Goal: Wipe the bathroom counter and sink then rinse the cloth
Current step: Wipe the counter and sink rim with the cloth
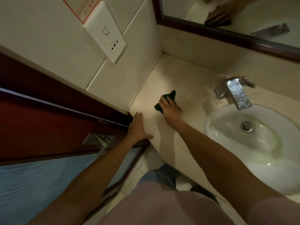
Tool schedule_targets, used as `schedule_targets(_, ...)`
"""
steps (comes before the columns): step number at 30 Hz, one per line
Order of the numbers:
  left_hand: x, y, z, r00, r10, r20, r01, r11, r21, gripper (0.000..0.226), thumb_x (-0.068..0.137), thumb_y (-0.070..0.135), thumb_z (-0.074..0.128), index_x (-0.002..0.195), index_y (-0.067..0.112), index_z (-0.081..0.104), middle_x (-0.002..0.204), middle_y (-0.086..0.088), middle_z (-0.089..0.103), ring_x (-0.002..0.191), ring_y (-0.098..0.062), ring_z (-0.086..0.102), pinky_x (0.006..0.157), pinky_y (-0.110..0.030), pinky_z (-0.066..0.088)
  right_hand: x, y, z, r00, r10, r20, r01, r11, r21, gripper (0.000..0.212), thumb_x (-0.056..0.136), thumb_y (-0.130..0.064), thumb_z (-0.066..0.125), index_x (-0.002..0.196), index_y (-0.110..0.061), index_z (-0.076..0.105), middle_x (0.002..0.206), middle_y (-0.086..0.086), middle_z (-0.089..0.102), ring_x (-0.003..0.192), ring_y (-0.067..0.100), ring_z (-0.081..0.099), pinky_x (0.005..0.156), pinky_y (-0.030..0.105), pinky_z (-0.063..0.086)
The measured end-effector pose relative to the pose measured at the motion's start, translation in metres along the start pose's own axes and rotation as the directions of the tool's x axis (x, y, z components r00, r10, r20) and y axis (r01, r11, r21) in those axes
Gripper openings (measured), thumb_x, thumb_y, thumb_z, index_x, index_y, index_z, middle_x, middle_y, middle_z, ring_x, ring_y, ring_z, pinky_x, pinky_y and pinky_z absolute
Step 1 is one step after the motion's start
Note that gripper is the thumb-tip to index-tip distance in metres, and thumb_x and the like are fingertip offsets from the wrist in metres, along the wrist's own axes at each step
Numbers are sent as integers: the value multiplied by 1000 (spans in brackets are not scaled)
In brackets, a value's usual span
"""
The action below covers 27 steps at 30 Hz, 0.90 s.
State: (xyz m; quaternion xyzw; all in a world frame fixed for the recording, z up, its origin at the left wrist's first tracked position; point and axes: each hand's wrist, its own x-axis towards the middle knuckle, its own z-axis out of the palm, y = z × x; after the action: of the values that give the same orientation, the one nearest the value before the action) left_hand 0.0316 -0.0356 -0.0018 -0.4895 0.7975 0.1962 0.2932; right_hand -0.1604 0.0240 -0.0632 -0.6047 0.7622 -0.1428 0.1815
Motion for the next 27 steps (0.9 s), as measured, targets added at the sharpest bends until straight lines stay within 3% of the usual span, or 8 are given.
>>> schedule_targets(3, -6, 4, -3, 1000, -16, 1, 16, 999, 34, 157, 51, 77, 79, 157, 11, -16, 166, -9, -16, 154, -26, -7, 123, -44, 18, -30, 31, -5, 997, 75, -29, -76, 997, -12, 58, 90, -1, 66, 146, -1, 50, 156, 15, 45, 141, 42, 44, 104, 56, 49)
schedule_targets(9, -28, 23, -3, 997, 68, -36, -66, 996, 65, 151, 54, 72, 82, 158, 18, -14, 168, -6, -8, 154, -32, 3, 121, -47, 20, -88, 97, -39, 977, 206, -58, -207, 978, -9, 49, 91, 1, 63, 140, -1, 57, 151, 18, 49, 138, 46, 42, 108, 57, 45)
schedule_targets(15, -44, 33, 15, 992, 128, 1, -128, 988, 85, 147, 56, 69, 83, 158, 21, -11, 168, -3, -10, 154, -31, -1, 122, -50, 20, -115, 137, -65, 964, 260, -62, -256, 965, 59, 43, 83, 11, 62, 124, -3, 62, 137, 18, 52, 130, 42, 42, 96, 57, 50)
schedule_targets(21, -40, 24, 9, 995, 95, -25, -93, 994, 52, 149, 56, 65, 86, 158, 16, -12, 167, -7, -12, 154, -26, -3, 123, -47, 19, -88, 69, -56, 968, 167, -189, -142, 980, 141, 33, 96, -11, 65, 128, -9, 62, 139, 13, 54, 125, 37, 48, 96, 52, 51)
schedule_targets(27, -26, 9, 8, 999, 25, -24, -24, 999, 36, 154, 55, 69, 84, 156, 6, -14, 166, -12, -14, 154, -27, -6, 123, -44, 19, -31, -22, -27, 988, -13, -151, 33, 991, 126, 45, 84, -2, 71, 129, -8, 65, 145, 18, 51, 134, 38, 48, 104, 51, 49)
